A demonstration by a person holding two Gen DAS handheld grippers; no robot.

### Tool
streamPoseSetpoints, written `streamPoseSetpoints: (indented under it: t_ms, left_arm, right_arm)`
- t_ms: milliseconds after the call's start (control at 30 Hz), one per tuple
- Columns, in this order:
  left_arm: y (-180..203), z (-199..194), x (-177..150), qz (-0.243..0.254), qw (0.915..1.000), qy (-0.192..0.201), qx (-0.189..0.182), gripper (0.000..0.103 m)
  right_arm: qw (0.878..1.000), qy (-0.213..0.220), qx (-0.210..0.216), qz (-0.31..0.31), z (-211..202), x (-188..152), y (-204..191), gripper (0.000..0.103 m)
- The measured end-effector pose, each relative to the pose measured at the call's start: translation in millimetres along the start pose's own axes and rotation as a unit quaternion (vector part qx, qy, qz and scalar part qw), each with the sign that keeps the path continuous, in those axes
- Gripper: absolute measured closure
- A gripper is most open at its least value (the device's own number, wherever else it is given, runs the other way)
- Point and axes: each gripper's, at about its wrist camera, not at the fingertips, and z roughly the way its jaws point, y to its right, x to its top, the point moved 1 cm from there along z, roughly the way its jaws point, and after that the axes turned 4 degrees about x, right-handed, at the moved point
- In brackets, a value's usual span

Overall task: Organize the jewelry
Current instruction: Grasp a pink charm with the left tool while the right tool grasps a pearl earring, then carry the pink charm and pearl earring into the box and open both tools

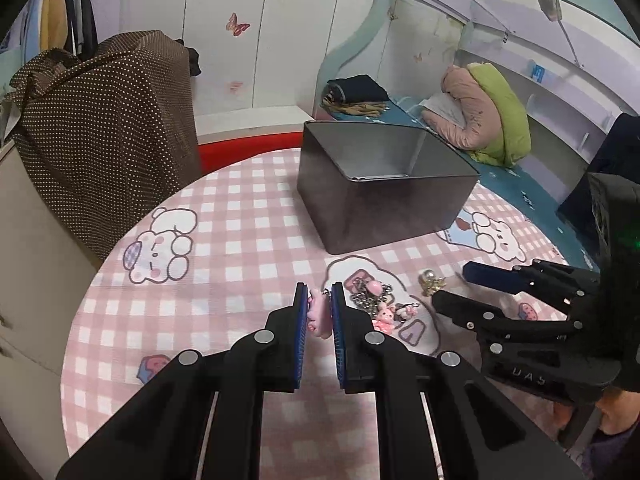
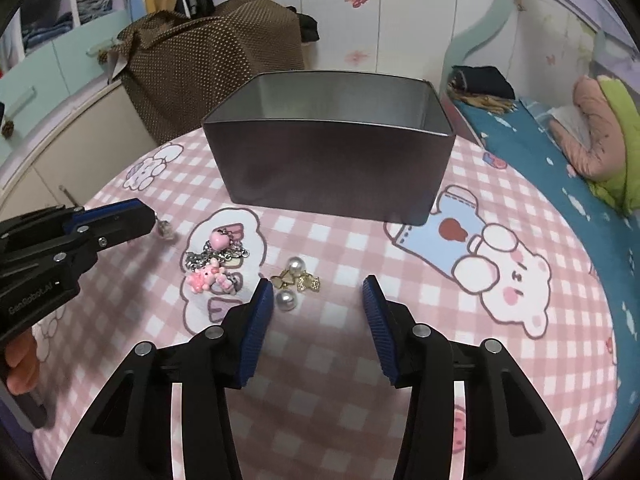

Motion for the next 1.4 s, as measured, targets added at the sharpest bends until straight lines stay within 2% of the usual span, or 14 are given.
streamPoseSetpoints:
  t_ms: [67,133,233,433,700,833,1000,1200,1400]
  left_arm:
    - [2,1,0,0.002,1.0,-0.001,0.001,0.092]
    - [3,1,0,0.002,1.0,-0.002,-0.001,0.092]
    - [3,1,0,0.001,1.0,-0.002,-0.003,0.092]
    - [3,2,0,-0.001,1.0,-0.004,-0.008,0.092]
    - [5,3,-1,0.003,0.9998,-0.008,-0.015,0.092]
    - [6,-4,2,0.002,0.9996,-0.002,-0.03,0.092]
    - [12,-19,15,0.006,0.9989,0.013,-0.044,0.092]
    - [27,-35,41,0.012,0.997,0.031,-0.07,0.092]
    - [40,-37,77,0.022,0.9964,0.038,-0.072,0.092]
  right_arm:
    - [1.0,-0.001,-0.003,-0.011,1,1,-6,0.061]
    - [1.0,-0.008,-0.003,-0.018,4,1,-9,0.073]
    - [1.0,-0.011,-0.012,-0.024,4,0,-11,0.078]
    - [0.999,-0.011,-0.009,-0.034,2,-2,-18,0.078]
    - [0.999,-0.015,0.002,-0.043,8,2,-22,0.092]
    - [0.999,-0.013,0.003,-0.048,5,1,-25,0.092]
    - [0.999,0.01,0.017,-0.035,-18,6,-17,0.092]
    - [0.998,0.041,0.049,-0.01,-49,30,-1,0.092]
    - [0.995,0.076,0.058,0.006,-74,62,13,0.092]
